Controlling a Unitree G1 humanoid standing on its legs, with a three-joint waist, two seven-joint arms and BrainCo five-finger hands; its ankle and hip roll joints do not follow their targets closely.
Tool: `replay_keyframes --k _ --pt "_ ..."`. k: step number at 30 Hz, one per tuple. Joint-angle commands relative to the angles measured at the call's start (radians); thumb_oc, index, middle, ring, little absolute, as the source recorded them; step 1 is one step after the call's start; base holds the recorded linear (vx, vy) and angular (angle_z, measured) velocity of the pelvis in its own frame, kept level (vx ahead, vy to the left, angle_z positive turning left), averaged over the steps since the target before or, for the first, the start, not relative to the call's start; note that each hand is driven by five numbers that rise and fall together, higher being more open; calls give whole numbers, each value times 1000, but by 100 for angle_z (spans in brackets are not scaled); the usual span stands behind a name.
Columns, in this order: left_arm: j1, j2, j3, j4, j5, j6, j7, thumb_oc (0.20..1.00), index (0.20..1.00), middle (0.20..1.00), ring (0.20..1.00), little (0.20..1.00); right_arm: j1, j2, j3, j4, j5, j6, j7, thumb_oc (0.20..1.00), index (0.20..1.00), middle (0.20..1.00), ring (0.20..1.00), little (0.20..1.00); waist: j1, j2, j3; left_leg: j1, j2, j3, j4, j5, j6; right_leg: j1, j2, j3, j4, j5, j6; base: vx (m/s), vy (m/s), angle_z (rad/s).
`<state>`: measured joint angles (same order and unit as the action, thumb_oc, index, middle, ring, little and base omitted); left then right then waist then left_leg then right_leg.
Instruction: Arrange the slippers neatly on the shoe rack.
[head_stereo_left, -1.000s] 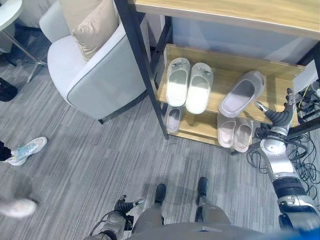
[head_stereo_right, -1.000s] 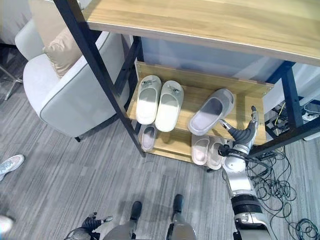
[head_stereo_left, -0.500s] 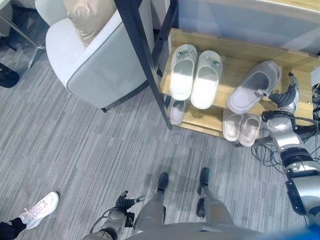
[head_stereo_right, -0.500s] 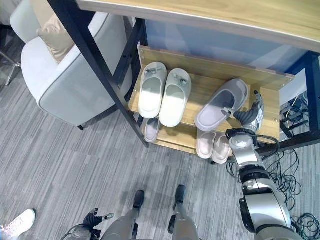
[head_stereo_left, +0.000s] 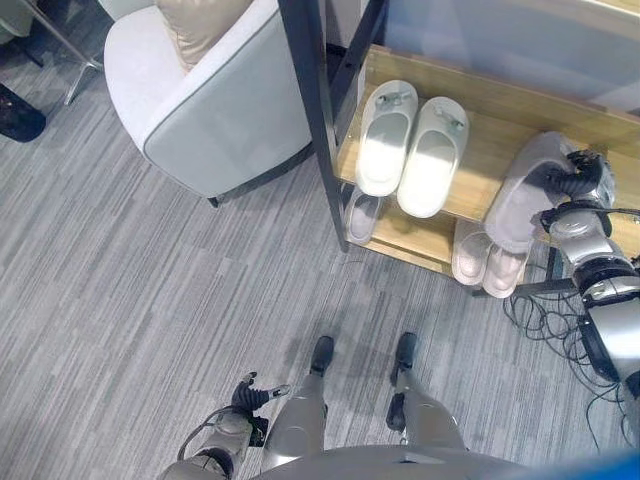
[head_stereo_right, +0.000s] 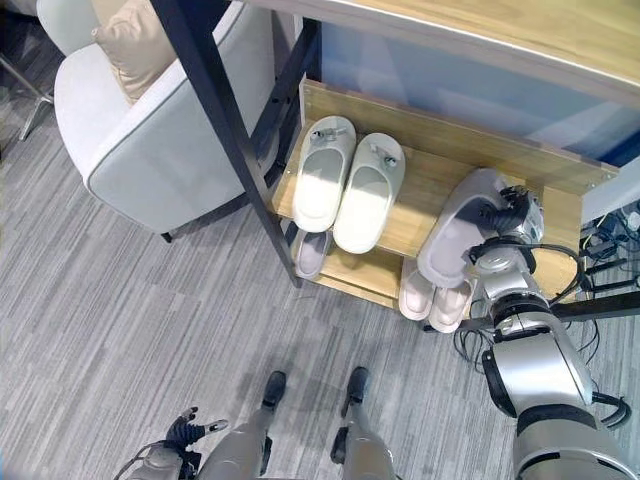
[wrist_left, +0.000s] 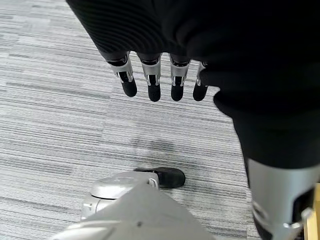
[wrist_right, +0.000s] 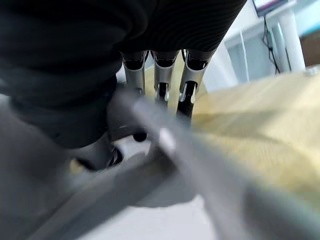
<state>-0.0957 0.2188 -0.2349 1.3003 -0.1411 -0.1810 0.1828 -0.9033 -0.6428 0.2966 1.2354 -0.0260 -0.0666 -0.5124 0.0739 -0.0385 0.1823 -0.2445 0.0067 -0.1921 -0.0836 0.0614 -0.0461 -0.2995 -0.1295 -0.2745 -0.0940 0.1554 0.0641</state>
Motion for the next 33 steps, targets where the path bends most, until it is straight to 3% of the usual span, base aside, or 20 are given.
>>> replay_keyframes --k 1,6,10,11,14,15,16,17,18,22,23,25,28,33 --pt "-16 33 -38 66 13 0 26 1000 1000 1000 1000 1000 42 -3 14 -16 -62 1 -8 200 200 200 200 200 13 -25 -24 -20 2 58 -4 -28 -34 131 -16 3 7 -142 81 -9 -19 4" --pt "-16 24 -6 70 41 12 29 1000 1000 1000 1000 1000 174 -23 -32 -255 -152 -5 -67 200 200 200 200 200 -4 -16 -28 3 12 64 -4 -37 -37 151 -10 5 7 -152 78 -5 -11 0" --pt "-7 14 49 64 49 23 30 1000 1000 1000 1000 1000 467 -11 -183 -658 -232 -29 -71 200 200 200 200 200 -39 -9 -44 47 31 70 -4 -53 -41 193 4 5 9 -175 65 13 -89 -7" --pt "-7 13 77 58 47 26 31 1000 1000 1000 1000 1000 566 6 -232 -771 -248 -49 -62 200 200 200 200 200 -55 -4 -50 69 44 70 -4 -59 -45 213 15 6 17 -193 57 11 -125 -2" --pt "16 10 114 49 20 26 28 1000 1000 1000 1000 1000 691 36 -267 -846 -267 -70 -37 200 200 200 200 200 -61 2 -55 104 66 63 -4 -62 -51 238 35 2 47 -232 41 -34 -193 -6" --pt "40 10 184 21 -72 17 32 1000 1000 1000 1000 1000 811 109 -279 -892 -248 -106 3 200 200 200 200 200 -67 6 -31 127 100 60 73 -63 -57 279 67 -2 99 -289 2 -69 -256 -15" --pt "41 11 183 20 -72 18 32 1000 1000 1000 1000 1000 812 110 -279 -893 -248 -106 3 200 200 200 200 200 -68 6 -29 125 99 59 81 -68 -57 281 67 -3 99 -289 2 -142 -270 11" --pt "32 7 186 2 -99 10 41 1000 1000 1000 1000 1000 847 121 -282 -924 -247 -122 12 200 200 200 200 200 -71 -7 8 62 83 69 215 -79 -63 301 58 -21 112 -301 -12 -121 -77 22" --pt "29 -1 188 -2 -117 4 40 1000 1000 1000 1000 1000 865 119 -284 -929 -254 -124 11 200 200 200 200 200 -73 -10 25 29 80 87 253 -77 -62 305 55 -29 120 -309 -17 -139 -74 51" --pt "48 -3 186 27 -73 10 45 1000 1000 1000 1000 1000 899 140 -234 -938 -249 -123 44 200 200 200 200 200 -52 -24 49 -137 81 154 231 -11 -45 303 62 -13 166 -334 -17 52 94 54" --pt "56 3 171 35 -20 18 42 1000 1000 1000 1000 1000 918 142 -217 -966 -258 -127 62 200 200 200 200 200 -47 -27 37 -117 101 167 176 -5 -41 308 67 2 175 -348 -5 193 186 -72" --pt "76 11 166 44 19 26 31 1000 1000 1000 1000 1000 962 161 -184 -1006 -281 -142 95 200 200 200 200 200 -59 -33 0 -79 94 168 151 12 -25 319 54 12 193 -337 19 333 320 -79" --pt "93 38 155 34 68 22 33 1000 1000 1000 1000 1000 980 194 -118 -1015 -289 -148 144 200 200 200 200 200 -66 -72 -29 -43 62 212 188 -42 6 328 -1 46 207 -306 64 315 360 -24" --pt "39 101 140 -26 84 5 74 1000 1000 1000 1000 1000 965 207 -58 -1003 -296 -148 168 200 200 200 200 200 -69 -95 -43 -42 33 239 215 -90 28 302 -39 63 208 -267 96 99 201 -25"
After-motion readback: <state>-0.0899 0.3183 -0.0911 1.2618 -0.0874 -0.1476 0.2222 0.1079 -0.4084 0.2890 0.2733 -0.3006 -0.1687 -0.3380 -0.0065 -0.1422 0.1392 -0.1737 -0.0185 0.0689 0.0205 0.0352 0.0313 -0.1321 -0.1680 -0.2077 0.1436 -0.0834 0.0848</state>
